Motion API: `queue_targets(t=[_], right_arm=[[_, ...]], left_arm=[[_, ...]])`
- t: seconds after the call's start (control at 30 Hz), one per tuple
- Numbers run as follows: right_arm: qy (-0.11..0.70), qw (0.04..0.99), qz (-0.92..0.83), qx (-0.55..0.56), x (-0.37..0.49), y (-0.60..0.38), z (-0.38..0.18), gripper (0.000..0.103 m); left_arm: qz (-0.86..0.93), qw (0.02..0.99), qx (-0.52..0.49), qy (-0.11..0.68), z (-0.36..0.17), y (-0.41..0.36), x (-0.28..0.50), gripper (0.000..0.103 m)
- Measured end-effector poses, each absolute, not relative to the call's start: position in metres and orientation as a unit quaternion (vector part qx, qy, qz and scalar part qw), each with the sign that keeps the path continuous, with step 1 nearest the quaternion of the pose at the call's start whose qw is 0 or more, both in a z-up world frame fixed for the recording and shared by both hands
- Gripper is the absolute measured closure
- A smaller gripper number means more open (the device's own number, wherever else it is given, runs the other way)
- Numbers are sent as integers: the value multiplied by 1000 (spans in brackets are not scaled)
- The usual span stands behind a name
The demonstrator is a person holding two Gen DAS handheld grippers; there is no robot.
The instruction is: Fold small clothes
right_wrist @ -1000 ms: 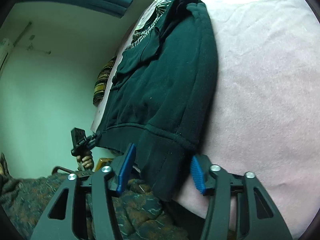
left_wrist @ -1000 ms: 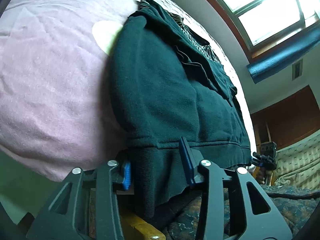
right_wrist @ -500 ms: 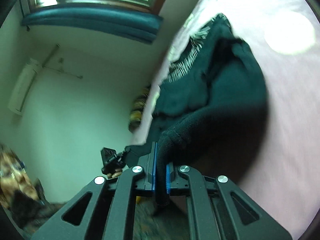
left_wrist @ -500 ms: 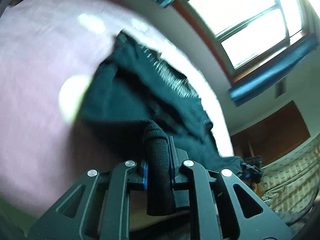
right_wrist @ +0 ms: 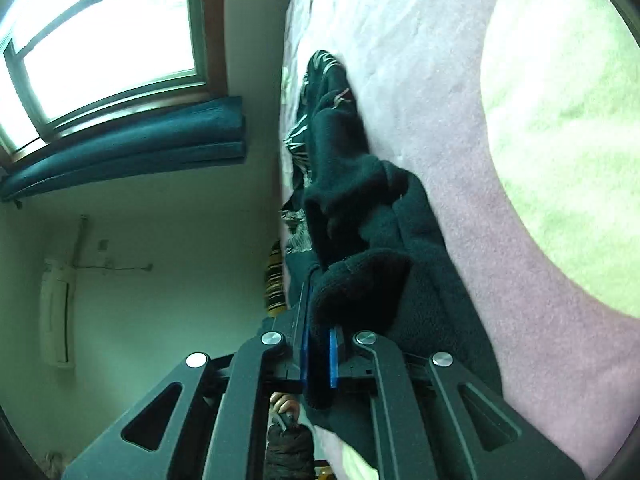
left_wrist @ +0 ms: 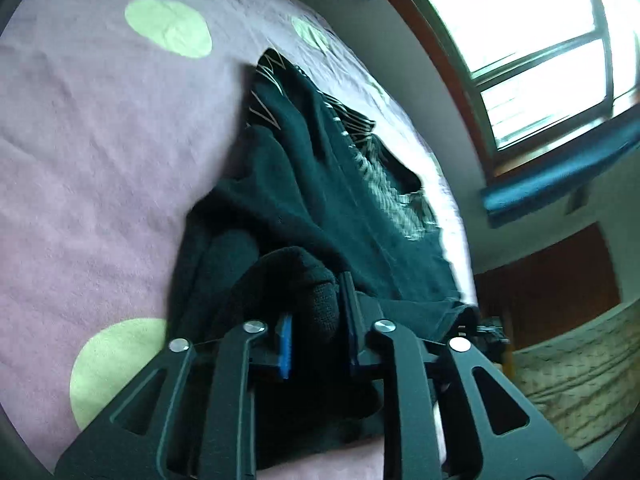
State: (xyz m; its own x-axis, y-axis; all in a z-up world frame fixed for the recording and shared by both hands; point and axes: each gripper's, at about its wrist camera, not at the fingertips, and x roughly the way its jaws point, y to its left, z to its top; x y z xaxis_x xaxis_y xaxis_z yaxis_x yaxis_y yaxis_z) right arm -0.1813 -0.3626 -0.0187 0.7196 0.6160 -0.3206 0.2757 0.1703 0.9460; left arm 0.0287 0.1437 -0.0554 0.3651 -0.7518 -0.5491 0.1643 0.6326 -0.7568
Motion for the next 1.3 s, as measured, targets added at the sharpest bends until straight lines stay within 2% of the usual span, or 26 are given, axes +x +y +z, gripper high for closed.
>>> queue_targets(t=[0.07, 0.13, 0.2, 0.27, 0.4, 0.57, 0.7, 0.97, 1.0, 1.1, 1.3], right_arm=[[356, 687, 129, 620, -185, -364, -13, 90], [342, 699, 129, 615, -195, -371, -4, 64], [320, 716, 111, 611, -210, -382, 5, 48], [318, 740, 93, 586, -218, -389, 16, 48], [346, 803, 65, 481, -218, -380, 44, 48], [359, 849, 71, 380, -195, -367, 66, 45], [376, 856, 70, 348, -171, -353, 68, 45], [390, 864, 62, 312, -152, -343, 72, 45], [390, 865, 59, 310, -150, -343, 73, 45], [394, 866, 51, 303, -145, -341, 70, 41], [391, 870, 50, 297, -145, -346, 69, 40]], left_arm=[[-316, 763, -315, 468, -49, 154, 23, 78], [-303, 790, -295, 443, -35, 169, 14, 41], [-275, 829, -283, 397, -16, 198, 2, 35], [-255, 841, -293, 376, -7, 220, -4, 32], [-211, 879, -197, 379, 5, 215, -12, 23], [-219, 882, -30, 417, -1, 149, -3, 20], [-231, 875, 20, 425, -10, 112, 12, 16], [-298, 836, -32, 459, -27, 84, 59, 16], [-302, 833, -37, 462, -28, 83, 62, 17], [-318, 826, -39, 464, -29, 77, 64, 30], [-305, 822, -11, 481, -34, 66, 67, 30]])
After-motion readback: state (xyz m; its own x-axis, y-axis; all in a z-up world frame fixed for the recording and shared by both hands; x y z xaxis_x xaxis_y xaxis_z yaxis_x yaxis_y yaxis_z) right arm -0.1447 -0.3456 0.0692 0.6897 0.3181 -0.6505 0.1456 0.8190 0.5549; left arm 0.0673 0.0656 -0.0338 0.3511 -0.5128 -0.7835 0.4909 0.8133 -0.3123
